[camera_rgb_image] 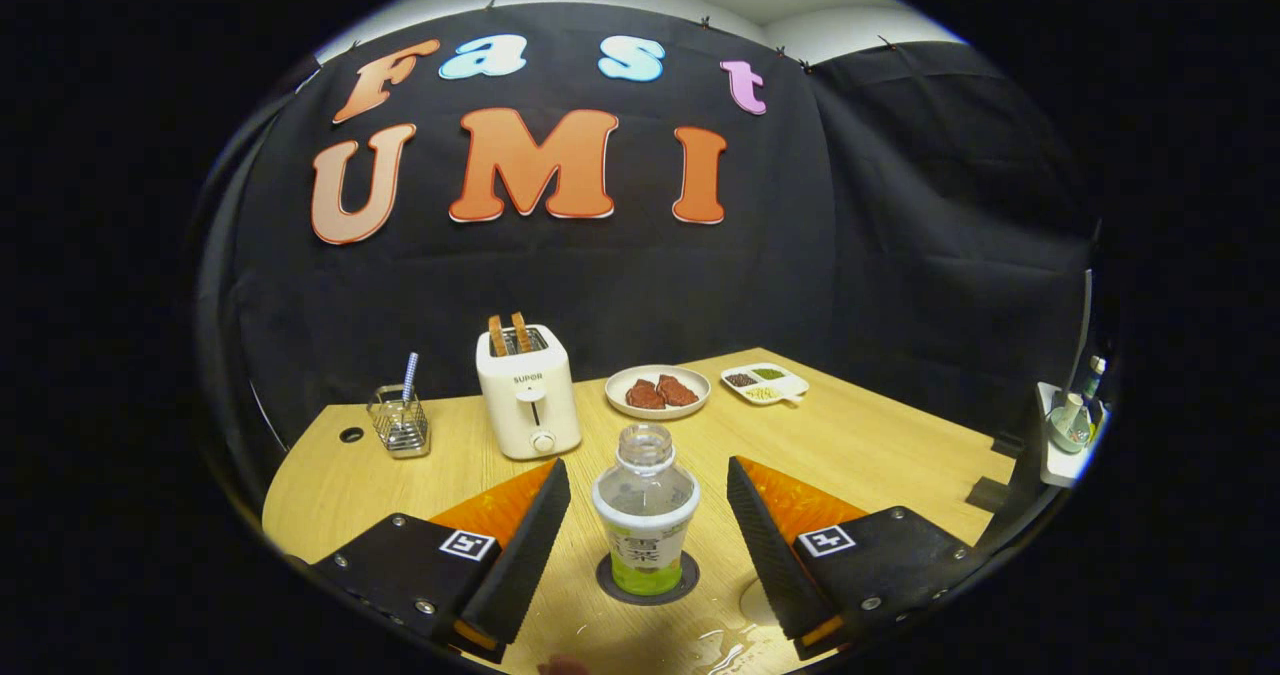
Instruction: Take the bottle from table, then pour the juice into the cup, finally place the bottle on the coaster
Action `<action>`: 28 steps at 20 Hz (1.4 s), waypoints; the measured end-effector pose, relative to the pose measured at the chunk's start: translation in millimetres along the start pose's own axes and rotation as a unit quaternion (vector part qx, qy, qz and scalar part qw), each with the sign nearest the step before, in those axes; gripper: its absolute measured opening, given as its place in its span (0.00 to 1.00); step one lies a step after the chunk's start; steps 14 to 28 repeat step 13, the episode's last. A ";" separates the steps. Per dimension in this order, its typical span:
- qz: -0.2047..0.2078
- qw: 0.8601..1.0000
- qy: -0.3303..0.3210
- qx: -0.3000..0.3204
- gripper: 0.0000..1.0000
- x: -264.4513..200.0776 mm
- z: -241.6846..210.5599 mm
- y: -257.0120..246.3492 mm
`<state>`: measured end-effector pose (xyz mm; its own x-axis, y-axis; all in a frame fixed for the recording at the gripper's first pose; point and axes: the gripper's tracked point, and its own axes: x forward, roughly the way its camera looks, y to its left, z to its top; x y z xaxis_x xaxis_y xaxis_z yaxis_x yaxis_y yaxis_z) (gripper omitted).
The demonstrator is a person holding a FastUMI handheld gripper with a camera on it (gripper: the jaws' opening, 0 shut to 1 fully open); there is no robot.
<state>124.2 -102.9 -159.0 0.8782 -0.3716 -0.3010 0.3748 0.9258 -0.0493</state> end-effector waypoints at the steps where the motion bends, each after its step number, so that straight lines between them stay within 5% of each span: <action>1: 0.007 1.000 -0.012 0.000 0.94 -12.4 13.8 2.1; 6: 0.056 0.997 -0.051 -0.014 0.95 -71.7 62.4 30.8; 13: 0.183 0.977 -0.102 0.030 0.94 -164.8 86.2 102.7; 28: 0.183 0.977 -0.102 0.030 0.94 -164.8 86.2 102.7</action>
